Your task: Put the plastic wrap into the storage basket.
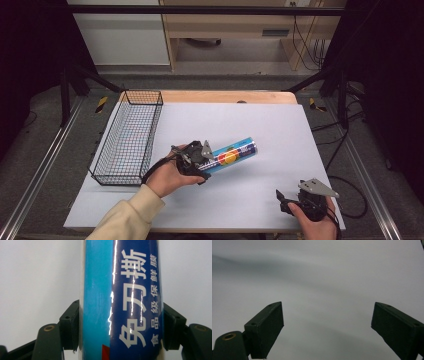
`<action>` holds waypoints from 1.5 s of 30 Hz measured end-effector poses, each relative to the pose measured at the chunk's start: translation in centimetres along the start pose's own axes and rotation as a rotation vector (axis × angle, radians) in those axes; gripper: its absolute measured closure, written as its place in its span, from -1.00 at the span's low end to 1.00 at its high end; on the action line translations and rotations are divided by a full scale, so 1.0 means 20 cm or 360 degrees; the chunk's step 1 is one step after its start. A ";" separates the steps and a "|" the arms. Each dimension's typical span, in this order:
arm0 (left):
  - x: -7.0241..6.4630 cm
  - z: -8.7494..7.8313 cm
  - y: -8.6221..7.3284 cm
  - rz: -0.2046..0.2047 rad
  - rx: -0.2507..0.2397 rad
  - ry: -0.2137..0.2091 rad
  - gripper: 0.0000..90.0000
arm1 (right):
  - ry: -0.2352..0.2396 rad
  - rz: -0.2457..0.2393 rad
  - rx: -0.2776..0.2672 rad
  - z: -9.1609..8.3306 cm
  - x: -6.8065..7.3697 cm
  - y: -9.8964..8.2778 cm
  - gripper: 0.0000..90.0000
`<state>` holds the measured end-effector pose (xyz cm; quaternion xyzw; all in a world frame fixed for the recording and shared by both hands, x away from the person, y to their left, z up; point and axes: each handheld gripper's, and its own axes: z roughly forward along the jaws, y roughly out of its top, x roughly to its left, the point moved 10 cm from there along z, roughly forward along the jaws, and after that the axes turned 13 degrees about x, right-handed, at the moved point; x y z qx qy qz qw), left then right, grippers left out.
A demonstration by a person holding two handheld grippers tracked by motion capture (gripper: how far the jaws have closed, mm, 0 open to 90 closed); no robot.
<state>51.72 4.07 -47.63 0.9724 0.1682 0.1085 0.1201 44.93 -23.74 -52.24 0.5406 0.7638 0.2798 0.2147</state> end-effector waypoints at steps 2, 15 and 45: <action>0.03 -0.06 -0.01 -0.0026 -0.0032 0.0026 -0.29 | 0.0005 0.0000 -0.0003 0.00 0.00 0.00 -0.75; 0.19 -0.34 -0.14 -0.0195 -0.0116 0.0166 -0.29 | 0.0013 0.0001 -0.0017 0.00 0.00 0.01 -0.75; 0.49 -0.53 -0.50 -0.0527 -0.0063 0.0400 -0.29 | -0.0012 0.0022 -0.0032 -0.01 -0.01 0.01 -0.75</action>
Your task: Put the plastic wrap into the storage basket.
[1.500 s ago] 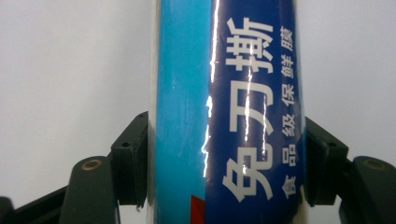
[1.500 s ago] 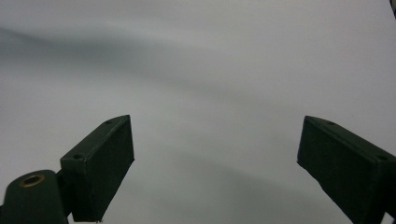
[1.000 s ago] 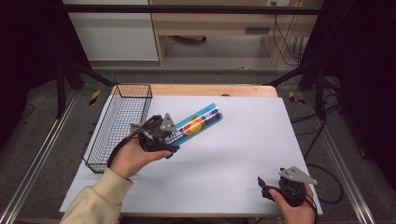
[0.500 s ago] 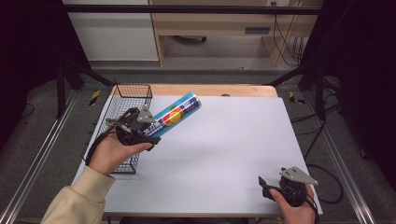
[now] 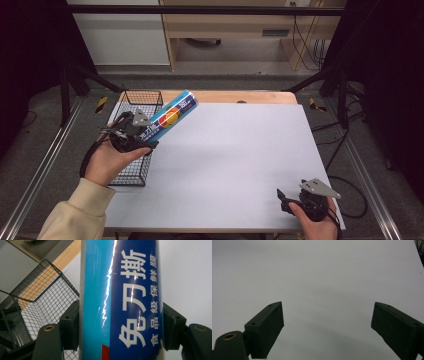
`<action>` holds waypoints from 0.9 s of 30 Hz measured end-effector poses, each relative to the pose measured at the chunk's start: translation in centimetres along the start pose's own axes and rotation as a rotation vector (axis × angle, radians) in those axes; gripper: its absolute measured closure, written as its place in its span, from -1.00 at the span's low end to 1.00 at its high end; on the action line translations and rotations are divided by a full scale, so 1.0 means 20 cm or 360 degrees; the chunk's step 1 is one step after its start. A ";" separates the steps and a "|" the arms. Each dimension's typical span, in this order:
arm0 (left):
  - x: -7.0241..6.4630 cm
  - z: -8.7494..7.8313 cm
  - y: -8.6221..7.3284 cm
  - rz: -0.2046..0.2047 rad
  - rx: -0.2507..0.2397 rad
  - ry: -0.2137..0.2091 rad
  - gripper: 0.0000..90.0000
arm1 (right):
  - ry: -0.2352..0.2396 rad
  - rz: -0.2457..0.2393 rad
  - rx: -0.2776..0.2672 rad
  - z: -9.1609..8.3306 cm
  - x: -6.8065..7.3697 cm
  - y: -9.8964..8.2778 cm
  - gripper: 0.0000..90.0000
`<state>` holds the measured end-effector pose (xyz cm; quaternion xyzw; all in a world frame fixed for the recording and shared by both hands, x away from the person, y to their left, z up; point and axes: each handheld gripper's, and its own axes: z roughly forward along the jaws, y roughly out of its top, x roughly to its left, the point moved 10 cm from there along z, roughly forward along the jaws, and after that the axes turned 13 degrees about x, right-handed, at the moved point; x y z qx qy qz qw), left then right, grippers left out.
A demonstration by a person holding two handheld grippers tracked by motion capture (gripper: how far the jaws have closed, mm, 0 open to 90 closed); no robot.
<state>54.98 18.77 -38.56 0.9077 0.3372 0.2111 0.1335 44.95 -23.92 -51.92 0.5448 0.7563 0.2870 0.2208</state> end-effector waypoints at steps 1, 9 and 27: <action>0.00 0.00 0.00 0.0000 0.0000 0.0000 -0.29 | -0.0002 0.0000 -0.0001 0.00 0.00 0.00 -0.75; 0.05 0.00 -0.05 -0.0079 0.0009 0.0038 -0.29 | -0.0006 0.0008 0.0002 0.00 0.00 0.00 -0.76; 0.14 0.03 -0.17 -0.0188 0.0046 0.0093 -0.29 | -0.0040 0.0016 -0.0005 0.00 -0.02 0.01 -0.77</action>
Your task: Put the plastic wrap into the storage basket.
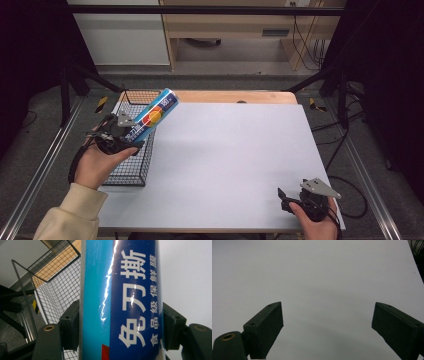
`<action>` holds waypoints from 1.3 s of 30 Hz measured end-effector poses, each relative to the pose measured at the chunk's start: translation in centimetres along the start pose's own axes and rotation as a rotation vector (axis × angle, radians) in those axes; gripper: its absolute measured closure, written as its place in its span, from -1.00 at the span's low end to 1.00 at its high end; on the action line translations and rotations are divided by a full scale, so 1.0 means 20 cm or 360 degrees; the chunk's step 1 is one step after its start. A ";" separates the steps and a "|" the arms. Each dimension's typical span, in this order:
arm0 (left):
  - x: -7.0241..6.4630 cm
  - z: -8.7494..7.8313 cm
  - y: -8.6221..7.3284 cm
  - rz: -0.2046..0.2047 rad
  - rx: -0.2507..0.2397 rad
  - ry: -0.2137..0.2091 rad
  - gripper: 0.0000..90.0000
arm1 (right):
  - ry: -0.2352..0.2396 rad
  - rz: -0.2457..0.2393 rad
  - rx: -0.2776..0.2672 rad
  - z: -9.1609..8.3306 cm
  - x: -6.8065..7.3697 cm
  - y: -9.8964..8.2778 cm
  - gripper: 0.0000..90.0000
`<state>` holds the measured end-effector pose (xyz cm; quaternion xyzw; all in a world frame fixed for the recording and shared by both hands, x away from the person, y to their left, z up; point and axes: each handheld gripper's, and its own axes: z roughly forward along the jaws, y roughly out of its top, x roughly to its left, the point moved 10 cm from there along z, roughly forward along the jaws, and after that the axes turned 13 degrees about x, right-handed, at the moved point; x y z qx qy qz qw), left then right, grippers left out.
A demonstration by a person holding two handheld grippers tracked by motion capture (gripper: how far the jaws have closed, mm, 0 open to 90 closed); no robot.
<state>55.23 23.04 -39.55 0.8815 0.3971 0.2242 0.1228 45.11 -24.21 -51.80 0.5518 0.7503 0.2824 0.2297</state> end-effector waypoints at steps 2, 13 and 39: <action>0.01 0.00 -0.01 -0.0012 0.0004 0.0007 -0.29 | -0.0004 0.0008 -0.0003 0.00 0.00 0.01 -0.78; 0.03 0.00 -0.02 -0.0065 0.0039 0.0132 -0.29 | -0.0009 -0.0023 -0.0022 0.00 0.02 0.03 -0.78; 0.11 0.06 -0.12 -0.0168 0.0352 0.0399 -0.29 | 0.0010 -0.0027 -0.0055 -0.01 0.03 0.04 -0.77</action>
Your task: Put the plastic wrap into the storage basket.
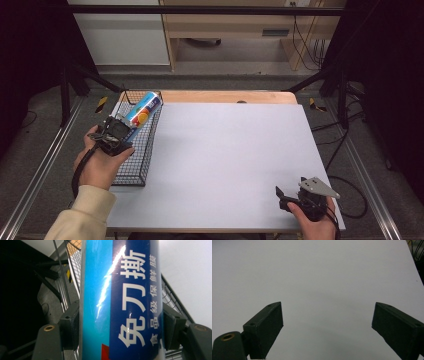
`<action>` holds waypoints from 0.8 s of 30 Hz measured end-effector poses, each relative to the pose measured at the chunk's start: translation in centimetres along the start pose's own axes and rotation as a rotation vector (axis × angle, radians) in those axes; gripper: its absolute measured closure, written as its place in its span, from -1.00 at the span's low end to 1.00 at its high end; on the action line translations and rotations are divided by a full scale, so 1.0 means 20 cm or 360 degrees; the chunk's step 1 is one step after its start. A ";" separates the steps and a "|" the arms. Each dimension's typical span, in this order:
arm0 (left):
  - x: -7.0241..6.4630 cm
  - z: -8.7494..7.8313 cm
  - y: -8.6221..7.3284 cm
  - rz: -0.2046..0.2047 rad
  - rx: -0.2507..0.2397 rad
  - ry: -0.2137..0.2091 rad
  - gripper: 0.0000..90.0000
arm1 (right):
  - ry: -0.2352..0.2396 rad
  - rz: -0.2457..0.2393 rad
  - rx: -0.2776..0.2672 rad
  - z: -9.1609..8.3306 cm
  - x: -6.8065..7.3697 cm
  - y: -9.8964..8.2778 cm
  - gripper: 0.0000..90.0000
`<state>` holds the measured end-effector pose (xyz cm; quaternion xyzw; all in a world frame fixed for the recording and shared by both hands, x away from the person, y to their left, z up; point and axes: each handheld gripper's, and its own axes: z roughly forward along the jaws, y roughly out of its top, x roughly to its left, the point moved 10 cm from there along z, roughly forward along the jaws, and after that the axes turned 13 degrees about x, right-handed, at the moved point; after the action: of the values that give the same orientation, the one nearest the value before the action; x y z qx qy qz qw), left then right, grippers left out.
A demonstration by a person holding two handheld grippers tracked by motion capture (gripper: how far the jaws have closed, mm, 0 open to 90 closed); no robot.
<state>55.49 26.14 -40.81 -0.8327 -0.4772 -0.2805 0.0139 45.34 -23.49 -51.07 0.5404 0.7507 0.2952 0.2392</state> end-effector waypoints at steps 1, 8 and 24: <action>0.00 0.01 -0.01 -0.0004 0.0015 -0.0002 -0.29 | 0.0002 0.0003 0.0002 0.00 0.00 0.00 -0.77; 0.01 0.05 -0.03 0.0010 0.0087 0.0009 -0.29 | 0.0017 0.0012 0.0007 0.00 0.01 0.00 -0.77; 0.02 0.13 -0.05 -0.0024 0.0210 -0.0012 -0.29 | 0.0024 0.0002 0.0007 0.00 0.01 0.00 -0.76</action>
<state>55.99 27.76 -43.12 -0.8273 -0.5010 -0.2455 0.0648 45.29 -23.27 -51.14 0.5392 0.7528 0.2977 0.2322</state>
